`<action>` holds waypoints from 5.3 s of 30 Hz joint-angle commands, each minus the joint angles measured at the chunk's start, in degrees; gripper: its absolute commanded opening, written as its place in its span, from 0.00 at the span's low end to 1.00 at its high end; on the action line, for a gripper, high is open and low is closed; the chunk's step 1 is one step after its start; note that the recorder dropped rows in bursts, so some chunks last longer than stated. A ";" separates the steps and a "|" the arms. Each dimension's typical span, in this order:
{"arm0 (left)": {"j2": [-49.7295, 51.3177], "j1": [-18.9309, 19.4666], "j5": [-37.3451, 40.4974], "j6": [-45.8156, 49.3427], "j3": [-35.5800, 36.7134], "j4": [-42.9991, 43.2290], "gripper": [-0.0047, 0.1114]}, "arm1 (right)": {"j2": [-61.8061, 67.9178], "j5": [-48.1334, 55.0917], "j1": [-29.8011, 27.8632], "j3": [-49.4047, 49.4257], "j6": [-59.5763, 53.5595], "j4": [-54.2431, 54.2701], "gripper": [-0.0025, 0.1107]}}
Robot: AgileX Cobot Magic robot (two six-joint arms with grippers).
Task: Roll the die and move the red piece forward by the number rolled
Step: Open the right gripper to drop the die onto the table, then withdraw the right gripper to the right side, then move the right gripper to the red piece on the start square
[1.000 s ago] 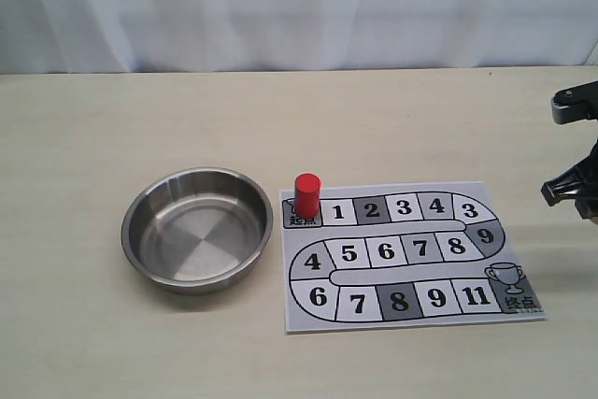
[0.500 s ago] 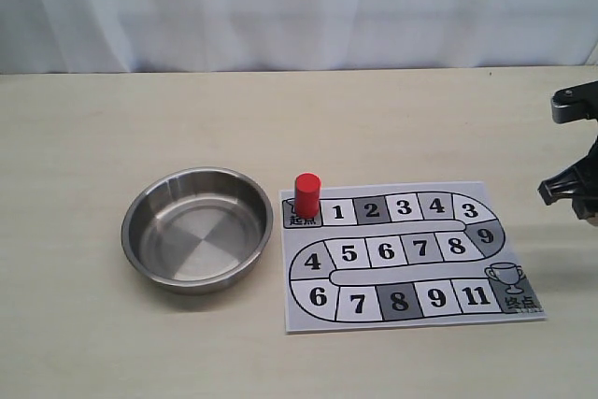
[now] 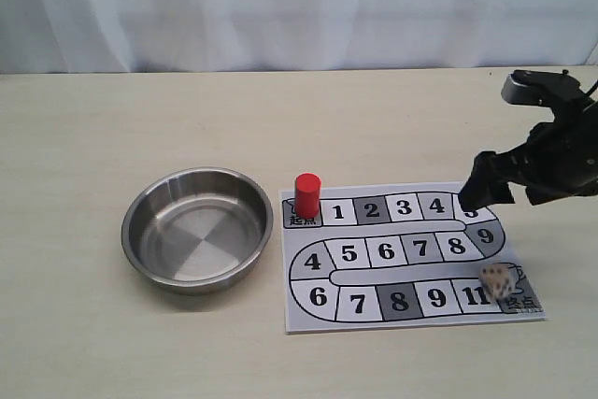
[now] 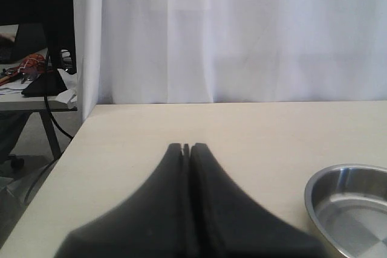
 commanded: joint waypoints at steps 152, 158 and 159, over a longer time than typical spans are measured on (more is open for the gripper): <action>-0.06 -0.01 -0.81 -0.02 -0.30 0.03 0.04 | -15.40 -32.21 29.88 17.29 0.38 1.95 0.17; -0.06 -0.01 -0.81 -0.02 -0.30 0.03 0.04 | -10.34 -31.09 29.88 14.93 0.50 1.95 0.42; -0.06 -0.01 -0.81 -0.02 -0.30 0.03 0.04 | -9.12 -30.27 29.88 13.69 0.64 2.06 0.47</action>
